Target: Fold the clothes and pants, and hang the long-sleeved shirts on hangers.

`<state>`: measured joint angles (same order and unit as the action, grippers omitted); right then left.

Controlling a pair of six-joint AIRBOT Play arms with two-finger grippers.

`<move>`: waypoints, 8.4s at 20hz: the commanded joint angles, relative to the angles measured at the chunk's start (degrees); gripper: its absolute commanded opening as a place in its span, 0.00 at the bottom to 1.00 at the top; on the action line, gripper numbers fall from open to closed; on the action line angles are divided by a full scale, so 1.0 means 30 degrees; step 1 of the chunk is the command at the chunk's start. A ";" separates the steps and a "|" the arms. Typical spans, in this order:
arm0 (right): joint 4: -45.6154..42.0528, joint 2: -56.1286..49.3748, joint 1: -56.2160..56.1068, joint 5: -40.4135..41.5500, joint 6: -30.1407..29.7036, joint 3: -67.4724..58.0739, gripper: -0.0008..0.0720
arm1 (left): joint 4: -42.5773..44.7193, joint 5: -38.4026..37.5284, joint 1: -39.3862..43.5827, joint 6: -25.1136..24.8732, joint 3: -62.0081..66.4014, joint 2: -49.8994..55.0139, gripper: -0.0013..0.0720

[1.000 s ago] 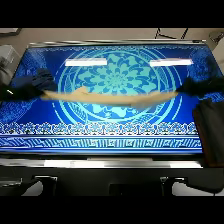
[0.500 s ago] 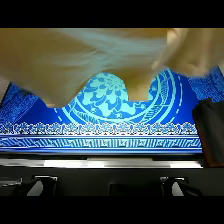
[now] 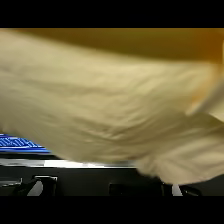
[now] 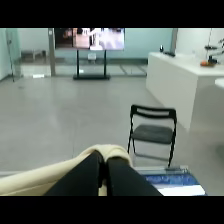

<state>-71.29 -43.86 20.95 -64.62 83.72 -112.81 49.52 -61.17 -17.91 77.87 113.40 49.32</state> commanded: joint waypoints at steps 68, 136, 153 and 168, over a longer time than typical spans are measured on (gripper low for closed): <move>-0.2244 -0.9187 0.2725 -0.8765 0.2208 2.0669 0.78 | 0.3308 -0.5945 -0.2208 -0.3825 -2.6665 0.9828 0.52; 0.8881 -1.9598 0.0211 -0.4983 -0.3832 1.3304 0.06 | 0.0554 -0.8786 0.4743 0.2339 -0.6900 1.4717 0.98; 1.1744 -0.8495 0.0168 -0.9092 0.0022 1.3304 0.06 | -1.1103 0.5486 1.9890 0.2426 -0.6681 2.3299 0.04; 1.2619 -1.0936 -0.7344 -0.4320 -0.0576 1.3304 0.06 | 0.7482 -0.4226 1.1795 0.5129 -0.3111 1.8688 0.04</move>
<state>-34.79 -72.34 7.09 -84.31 82.54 -72.90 50.02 -61.10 27.62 92.60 103.88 112.92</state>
